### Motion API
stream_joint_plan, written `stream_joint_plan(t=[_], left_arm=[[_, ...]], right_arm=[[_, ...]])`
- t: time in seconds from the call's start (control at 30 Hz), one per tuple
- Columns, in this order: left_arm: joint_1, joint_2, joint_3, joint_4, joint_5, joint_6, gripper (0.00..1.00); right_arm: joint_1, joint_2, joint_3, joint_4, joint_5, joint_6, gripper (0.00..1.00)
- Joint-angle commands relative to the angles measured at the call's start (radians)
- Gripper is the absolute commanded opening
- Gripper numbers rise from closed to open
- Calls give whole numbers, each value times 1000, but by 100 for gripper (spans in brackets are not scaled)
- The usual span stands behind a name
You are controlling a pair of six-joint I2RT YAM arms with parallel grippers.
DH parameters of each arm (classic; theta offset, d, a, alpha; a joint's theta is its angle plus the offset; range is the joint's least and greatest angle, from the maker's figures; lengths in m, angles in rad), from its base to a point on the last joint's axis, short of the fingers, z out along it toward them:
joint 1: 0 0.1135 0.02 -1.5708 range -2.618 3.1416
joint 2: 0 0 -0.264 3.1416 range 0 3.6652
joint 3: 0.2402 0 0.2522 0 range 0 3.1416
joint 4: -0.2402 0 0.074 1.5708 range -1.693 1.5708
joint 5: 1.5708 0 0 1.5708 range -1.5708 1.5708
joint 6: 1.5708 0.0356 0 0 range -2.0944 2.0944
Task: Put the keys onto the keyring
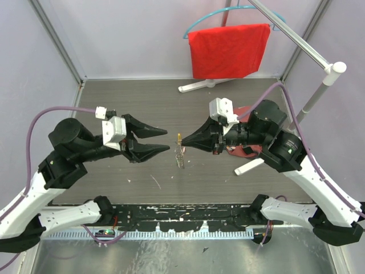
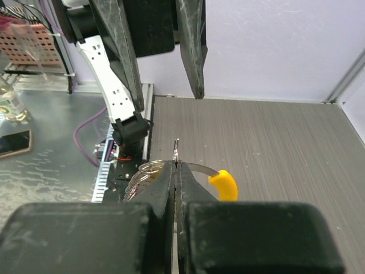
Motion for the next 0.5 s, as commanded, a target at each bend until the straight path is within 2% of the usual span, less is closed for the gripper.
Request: stream_joint_plan(t=[0.0,0.13,0.33,0.47], left_arm=[[-5,44,119,-237,-37,73,52],[-6,81,163,-301,-35,86,61],[-4,129,195,-341,-9,108,51],[-5,165,226,-361,23,117,52]], right_arm=[[-1,-3,83,-99,65,-93,1],[-1,6,104,-156,80,-130,1],[0,17,112,-188,80,-154,1],[0,27,111,-207,79,-168,1]])
